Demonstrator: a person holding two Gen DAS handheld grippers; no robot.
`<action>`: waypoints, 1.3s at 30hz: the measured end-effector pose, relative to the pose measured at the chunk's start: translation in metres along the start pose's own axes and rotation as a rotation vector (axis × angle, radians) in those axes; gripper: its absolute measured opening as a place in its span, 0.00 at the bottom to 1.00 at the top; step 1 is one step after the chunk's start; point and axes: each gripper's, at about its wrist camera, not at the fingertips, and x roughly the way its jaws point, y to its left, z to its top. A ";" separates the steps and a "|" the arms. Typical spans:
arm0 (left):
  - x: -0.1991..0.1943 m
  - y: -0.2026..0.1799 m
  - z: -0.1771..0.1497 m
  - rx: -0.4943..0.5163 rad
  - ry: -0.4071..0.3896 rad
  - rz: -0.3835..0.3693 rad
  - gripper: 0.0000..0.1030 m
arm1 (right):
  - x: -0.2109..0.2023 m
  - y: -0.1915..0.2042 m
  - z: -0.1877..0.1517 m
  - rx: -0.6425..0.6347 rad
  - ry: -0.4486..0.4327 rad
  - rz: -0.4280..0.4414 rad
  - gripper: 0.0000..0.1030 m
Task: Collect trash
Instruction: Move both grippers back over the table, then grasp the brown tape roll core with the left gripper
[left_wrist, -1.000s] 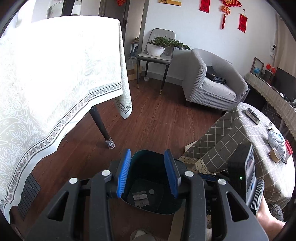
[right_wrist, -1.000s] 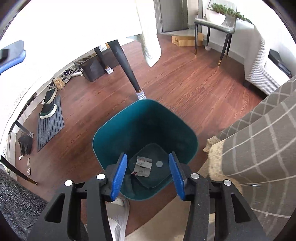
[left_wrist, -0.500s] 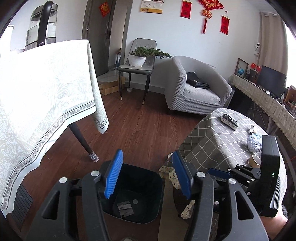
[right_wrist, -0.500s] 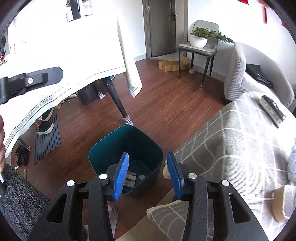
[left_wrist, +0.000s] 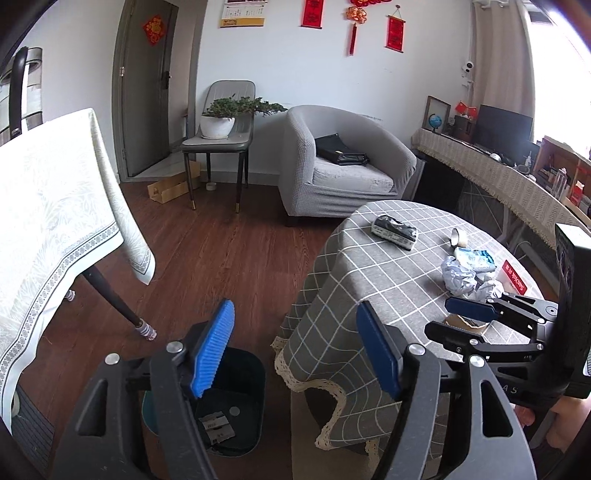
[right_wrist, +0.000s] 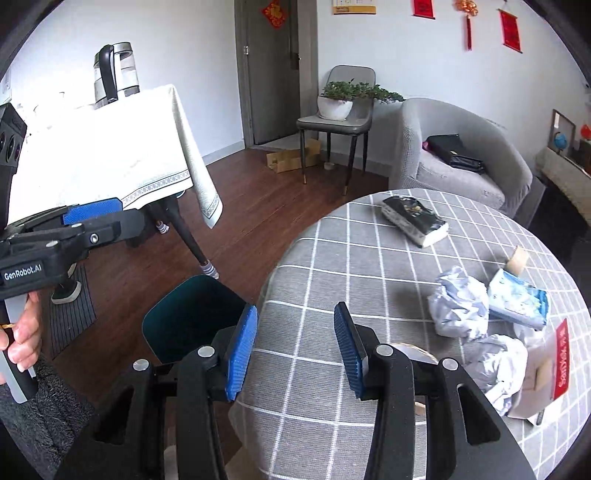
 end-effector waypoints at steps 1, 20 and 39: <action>0.004 -0.008 0.001 0.013 0.005 -0.012 0.72 | -0.004 -0.006 -0.001 0.007 -0.004 -0.010 0.43; 0.055 -0.156 -0.016 0.293 0.088 -0.240 0.87 | -0.085 -0.103 -0.042 0.169 -0.076 -0.183 0.60; 0.107 -0.197 -0.026 0.332 0.140 -0.179 0.88 | -0.098 -0.147 -0.069 0.254 -0.053 -0.223 0.63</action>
